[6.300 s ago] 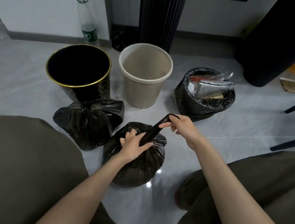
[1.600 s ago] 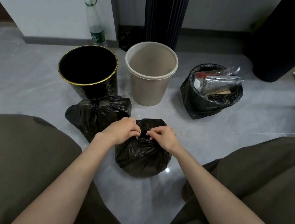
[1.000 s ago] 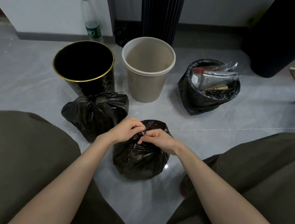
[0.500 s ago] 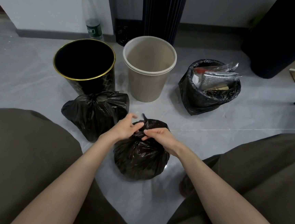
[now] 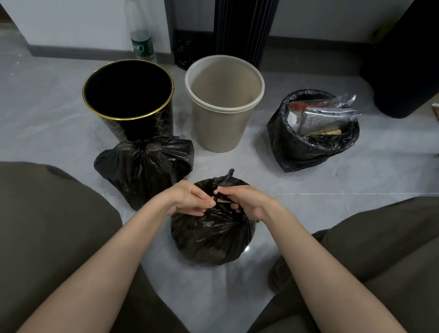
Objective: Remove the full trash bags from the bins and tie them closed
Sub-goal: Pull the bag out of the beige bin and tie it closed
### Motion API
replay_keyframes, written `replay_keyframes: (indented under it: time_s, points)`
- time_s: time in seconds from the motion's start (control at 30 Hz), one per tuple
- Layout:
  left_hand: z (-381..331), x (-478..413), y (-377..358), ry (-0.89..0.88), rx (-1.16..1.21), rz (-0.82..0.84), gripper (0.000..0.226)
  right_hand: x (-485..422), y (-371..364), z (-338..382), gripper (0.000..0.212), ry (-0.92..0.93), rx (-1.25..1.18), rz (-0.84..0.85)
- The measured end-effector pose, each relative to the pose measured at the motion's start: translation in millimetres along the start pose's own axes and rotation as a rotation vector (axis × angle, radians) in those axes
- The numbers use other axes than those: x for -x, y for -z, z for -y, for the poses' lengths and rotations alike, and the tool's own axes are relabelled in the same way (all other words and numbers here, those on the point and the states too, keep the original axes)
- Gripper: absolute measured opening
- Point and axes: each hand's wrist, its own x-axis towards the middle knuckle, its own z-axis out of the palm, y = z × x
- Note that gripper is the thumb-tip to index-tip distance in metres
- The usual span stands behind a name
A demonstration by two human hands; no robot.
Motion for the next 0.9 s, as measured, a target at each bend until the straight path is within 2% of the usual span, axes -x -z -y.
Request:
replay_keyframes:
  time_s: [0.13,0.27,0.4,0.47,0.53,0.63,0.7,0.8,0.9]
  points:
    - [15.9,-0.3,-10.0,0.137,0.108,0.033,0.007,-0.3,-0.8,0.7,0.009,-0.016,-0.065,0.100]
    - [26.8,-5.0,-16.5,0.174,0.206,0.010,0.012,-1.1,0.0,-1.1,0.007,0.026,-0.180,0.116]
    - [30.9,-8.0,-18.0,0.110,0.186,-0.024,0.005,3.1,8.0,-1.7,0.010,0.161,-0.017,0.058]
    - [26.6,-9.1,-15.8,0.060,0.031,-0.036,0.003,3.7,10.9,-0.9,0.015,0.223,0.134,0.030]
    - [21.2,-15.4,-9.3,-0.021,-0.139,-0.110,0.011,6.7,12.7,1.9,0.016,0.270,0.234,0.008]
    - [13.2,-25.9,6.2,-0.321,-0.456,-0.312,0.023,13.4,14.6,5.3,0.021,0.332,0.343,-0.015]
    - [7.3,-28.9,10.1,-0.482,-0.735,-0.244,0.049,15.7,14.5,5.8,0.020,0.352,0.405,-0.023]
    - [-2.9,-32.7,3.0,-0.547,-1.099,-0.063,0.079,15.7,15.0,3.6,0.017,0.384,0.518,-0.059]
    - [-1.4,-43.0,-6.0,-0.559,-1.251,0.057,0.068,17.5,17.6,-1.1,0.026,0.414,0.584,-0.101]
